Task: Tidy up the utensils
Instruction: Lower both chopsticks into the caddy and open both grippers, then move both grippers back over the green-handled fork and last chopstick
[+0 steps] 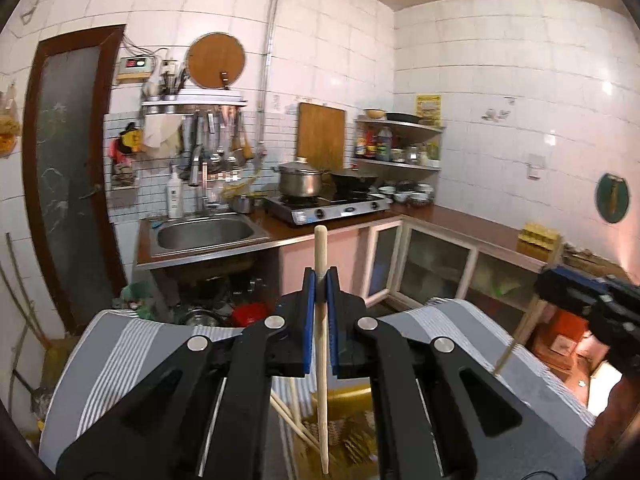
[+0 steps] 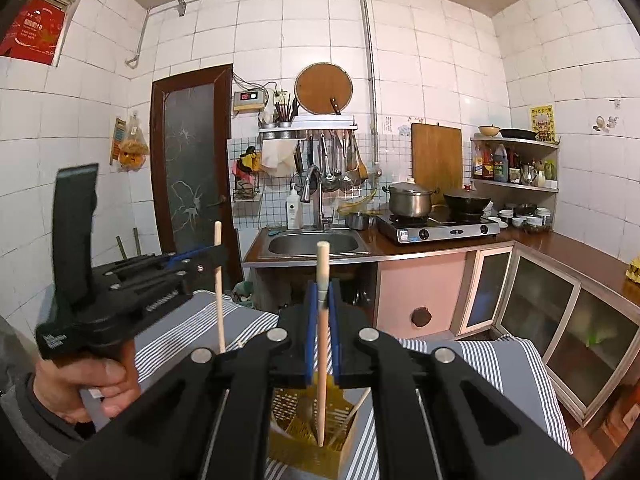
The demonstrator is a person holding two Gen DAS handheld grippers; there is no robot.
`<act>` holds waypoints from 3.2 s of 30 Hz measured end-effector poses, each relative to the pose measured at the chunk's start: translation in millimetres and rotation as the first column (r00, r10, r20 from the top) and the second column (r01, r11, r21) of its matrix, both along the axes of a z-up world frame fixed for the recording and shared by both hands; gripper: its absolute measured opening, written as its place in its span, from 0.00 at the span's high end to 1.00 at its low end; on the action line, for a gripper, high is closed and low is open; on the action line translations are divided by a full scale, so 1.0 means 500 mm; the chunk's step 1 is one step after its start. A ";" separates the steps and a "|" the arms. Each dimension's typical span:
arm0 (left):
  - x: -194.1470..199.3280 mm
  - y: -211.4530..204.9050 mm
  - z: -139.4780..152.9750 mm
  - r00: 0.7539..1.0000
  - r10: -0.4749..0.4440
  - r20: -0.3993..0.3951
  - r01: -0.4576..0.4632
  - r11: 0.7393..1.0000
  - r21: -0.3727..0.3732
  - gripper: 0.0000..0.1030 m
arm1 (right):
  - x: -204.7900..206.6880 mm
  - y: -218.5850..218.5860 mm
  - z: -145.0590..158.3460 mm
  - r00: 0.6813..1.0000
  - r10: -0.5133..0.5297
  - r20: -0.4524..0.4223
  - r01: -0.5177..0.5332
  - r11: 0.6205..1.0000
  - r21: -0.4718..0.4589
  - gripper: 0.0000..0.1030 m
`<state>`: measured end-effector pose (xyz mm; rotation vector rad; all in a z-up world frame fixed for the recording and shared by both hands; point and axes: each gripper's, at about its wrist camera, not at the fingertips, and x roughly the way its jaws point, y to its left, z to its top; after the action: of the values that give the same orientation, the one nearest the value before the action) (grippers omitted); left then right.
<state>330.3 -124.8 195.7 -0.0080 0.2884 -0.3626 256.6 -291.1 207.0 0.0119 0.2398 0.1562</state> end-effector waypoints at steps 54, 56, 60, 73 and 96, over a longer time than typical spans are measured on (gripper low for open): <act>-0.428 0.267 -0.445 0.927 0.211 -0.310 -0.200 0.977 0.067 0.48 | -0.362 -0.042 -0.490 0.878 -0.206 -0.432 0.251 0.967 0.050 0.51; -0.430 0.267 -0.446 0.924 0.206 -0.322 -0.195 0.979 0.064 0.48 | -0.368 -0.031 -0.490 0.881 -0.200 -0.430 0.237 0.971 0.036 0.51; -0.422 0.254 -0.454 0.918 0.187 -0.349 -0.172 0.982 0.075 0.48 | -0.368 -0.023 -0.490 0.878 -0.192 -0.439 0.230 0.973 0.033 0.49; -0.372 0.238 -0.461 0.905 0.188 -0.382 -0.156 0.981 0.114 0.45 | -0.306 0.040 -0.494 0.871 -0.169 -0.461 0.181 0.983 -0.019 0.49; -0.236 0.188 -0.489 0.892 0.125 -0.434 -0.076 0.989 0.129 0.44 | -0.125 0.113 -0.533 0.815 -0.177 -0.552 0.167 0.984 -0.068 0.49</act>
<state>212.1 -31.0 -48.9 0.0018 0.7570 -0.2375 193.9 -234.6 -59.6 0.0633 0.8269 -0.0371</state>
